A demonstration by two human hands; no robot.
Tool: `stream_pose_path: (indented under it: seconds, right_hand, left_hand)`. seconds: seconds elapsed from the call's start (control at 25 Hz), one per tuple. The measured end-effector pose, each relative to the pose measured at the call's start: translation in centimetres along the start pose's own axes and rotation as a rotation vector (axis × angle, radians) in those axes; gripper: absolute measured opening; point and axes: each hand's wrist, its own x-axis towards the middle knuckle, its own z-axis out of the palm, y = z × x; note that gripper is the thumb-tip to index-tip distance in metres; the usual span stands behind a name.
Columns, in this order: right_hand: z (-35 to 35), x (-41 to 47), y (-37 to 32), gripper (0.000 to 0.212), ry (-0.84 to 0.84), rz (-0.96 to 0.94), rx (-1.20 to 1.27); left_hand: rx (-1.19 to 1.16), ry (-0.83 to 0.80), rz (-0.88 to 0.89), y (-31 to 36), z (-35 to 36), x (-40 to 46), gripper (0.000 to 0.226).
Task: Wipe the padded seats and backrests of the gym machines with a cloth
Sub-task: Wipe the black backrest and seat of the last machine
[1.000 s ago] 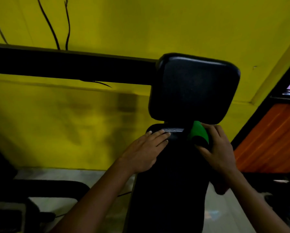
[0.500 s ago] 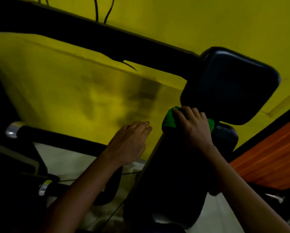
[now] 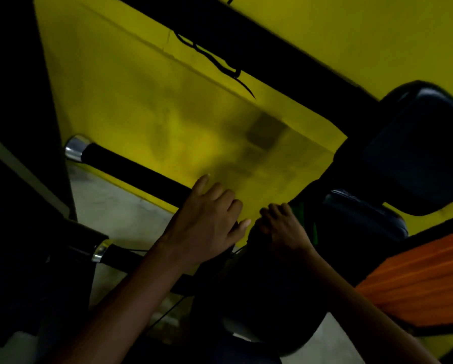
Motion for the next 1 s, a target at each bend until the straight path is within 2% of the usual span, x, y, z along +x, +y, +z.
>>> stream_pose_path:
  seconds: [0.08,0.24,0.28,0.4,0.52,0.76,0.88,1.0]
  right_hand:
    - [-0.3,-0.3,0.7,0.038,-0.015,-0.006,-0.012]
    - [-2.8,0.1,5.7,0.041,0.103,0.404,0.016]
    - [-2.9,0.3,6.0,0.040,0.071,0.455,0.003]
    - [-1.0,1.0,2.7,0.033,-0.098,0.340,-0.141]
    - [-0.3,2.0,1.0,0.030,-0.177,0.238,-0.116]
    - [-1.8,2.6,3.0,0.033,-0.047,0.503,-0.114]
    - [-0.5,2.7,0.2,0.026,-0.173,0.313,-0.150]
    - [-0.5,2.3,-1.9,0.030,-0.253,0.114,-0.114]
  left_hand:
    - [0.029,0.027,-0.008,-0.6,0.2,-1.6,0.047]
    - [0.070,0.048,0.004,-1.2,1.1,-2.8,0.051]
    - [0.067,0.055,-0.002,-1.1,1.3,-2.7,0.051]
    - [0.042,0.081,-0.017,-0.8,1.4,-2.7,0.048]
    - [-0.007,0.086,-0.082,0.0,0.5,-2.6,0.041]
    - [0.017,0.109,-0.292,3.0,0.7,-2.9,0.043]
    - [-0.004,0.068,-0.231,7.0,1.9,-4.7,0.054]
    - [-0.098,-0.017,-0.142,10.8,4.2,-6.7,0.054]
